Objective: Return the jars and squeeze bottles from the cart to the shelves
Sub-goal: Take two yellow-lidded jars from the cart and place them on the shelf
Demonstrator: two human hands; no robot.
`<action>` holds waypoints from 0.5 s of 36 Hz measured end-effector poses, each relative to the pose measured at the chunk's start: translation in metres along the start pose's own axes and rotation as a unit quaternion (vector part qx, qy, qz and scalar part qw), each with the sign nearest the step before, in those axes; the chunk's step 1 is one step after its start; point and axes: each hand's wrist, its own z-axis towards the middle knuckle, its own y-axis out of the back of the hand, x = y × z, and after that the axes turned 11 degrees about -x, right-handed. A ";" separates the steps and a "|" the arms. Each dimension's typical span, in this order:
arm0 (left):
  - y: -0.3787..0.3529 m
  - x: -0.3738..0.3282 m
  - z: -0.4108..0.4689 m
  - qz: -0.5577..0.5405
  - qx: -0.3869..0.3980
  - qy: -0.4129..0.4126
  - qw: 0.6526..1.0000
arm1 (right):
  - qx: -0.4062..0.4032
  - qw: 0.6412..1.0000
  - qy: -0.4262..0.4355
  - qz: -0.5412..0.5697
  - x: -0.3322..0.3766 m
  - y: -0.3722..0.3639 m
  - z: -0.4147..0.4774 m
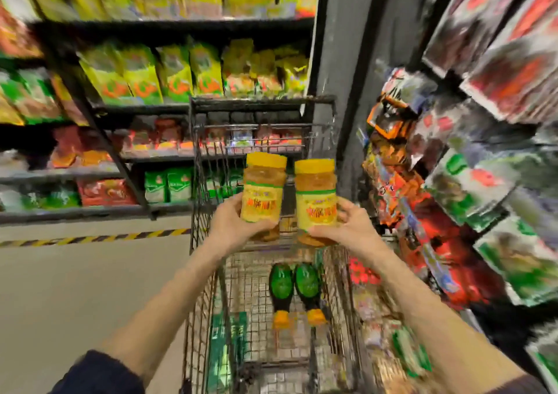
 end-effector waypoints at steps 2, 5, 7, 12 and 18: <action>0.003 -0.025 -0.011 0.001 -0.003 -0.044 0.999 | -0.019 0.999 0.026 0.002 0.022 0.016 -0.015; 0.007 -0.060 -0.023 -0.015 0.005 -0.090 0.996 | -0.051 0.996 0.070 0.007 0.054 0.040 -0.036; 0.007 -0.083 -0.030 -0.033 0.014 -0.116 0.993 | -0.074 0.992 0.097 0.003 0.076 0.054 -0.050; 0.006 -0.139 -0.047 -0.082 0.052 -0.195 0.976 | -0.136 0.980 0.145 0.003 0.116 0.088 -0.081; 0.001 -0.188 -0.070 -0.141 0.098 -0.254 0.952 | -0.242 0.953 0.181 -0.002 0.143 0.114 -0.142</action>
